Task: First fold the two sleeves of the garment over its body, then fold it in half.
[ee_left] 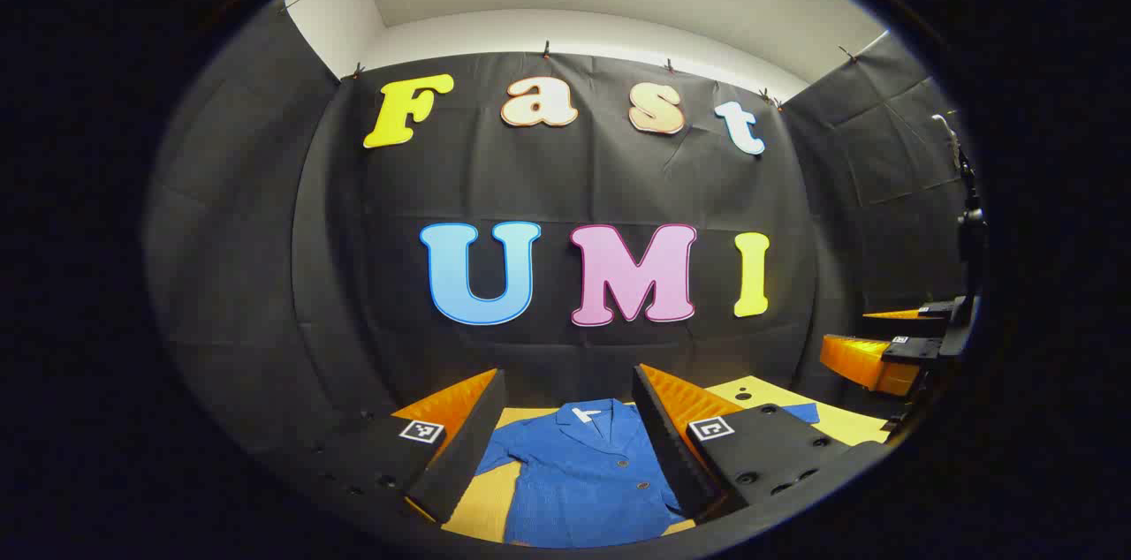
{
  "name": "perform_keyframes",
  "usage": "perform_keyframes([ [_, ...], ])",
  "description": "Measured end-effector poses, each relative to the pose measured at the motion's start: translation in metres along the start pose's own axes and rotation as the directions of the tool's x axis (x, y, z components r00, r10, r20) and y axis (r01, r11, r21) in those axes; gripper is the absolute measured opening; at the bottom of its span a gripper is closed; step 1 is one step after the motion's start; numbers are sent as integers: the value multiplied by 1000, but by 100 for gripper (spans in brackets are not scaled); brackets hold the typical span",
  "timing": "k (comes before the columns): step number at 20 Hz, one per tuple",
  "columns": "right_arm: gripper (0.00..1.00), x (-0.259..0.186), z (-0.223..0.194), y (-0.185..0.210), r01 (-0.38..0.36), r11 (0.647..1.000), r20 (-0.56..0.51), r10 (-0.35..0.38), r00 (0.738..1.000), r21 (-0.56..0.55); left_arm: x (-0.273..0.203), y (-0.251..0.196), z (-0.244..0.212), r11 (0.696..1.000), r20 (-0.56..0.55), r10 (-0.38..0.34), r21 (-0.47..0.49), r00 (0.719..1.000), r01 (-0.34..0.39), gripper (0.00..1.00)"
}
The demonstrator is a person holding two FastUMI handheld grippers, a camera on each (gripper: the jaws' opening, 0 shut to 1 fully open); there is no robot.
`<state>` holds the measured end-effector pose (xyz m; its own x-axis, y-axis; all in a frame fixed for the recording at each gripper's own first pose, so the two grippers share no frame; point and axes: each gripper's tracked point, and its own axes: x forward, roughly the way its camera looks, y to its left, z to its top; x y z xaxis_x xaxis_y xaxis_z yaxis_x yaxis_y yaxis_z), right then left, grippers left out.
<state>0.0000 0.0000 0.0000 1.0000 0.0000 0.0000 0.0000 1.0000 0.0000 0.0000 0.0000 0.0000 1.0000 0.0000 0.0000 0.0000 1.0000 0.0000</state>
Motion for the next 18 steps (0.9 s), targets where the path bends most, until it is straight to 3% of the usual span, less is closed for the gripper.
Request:
perform_keyframes([
  [7,96,0,6,1,21,1000,18,-21,1000,-6,8,-6,5,999,14,-38,24,999,37,82],
  [18,96,2,19,24,12,1000,40,-13,999,8,-6,15,-3,999,-7,-25,48,1000,25,83],
])
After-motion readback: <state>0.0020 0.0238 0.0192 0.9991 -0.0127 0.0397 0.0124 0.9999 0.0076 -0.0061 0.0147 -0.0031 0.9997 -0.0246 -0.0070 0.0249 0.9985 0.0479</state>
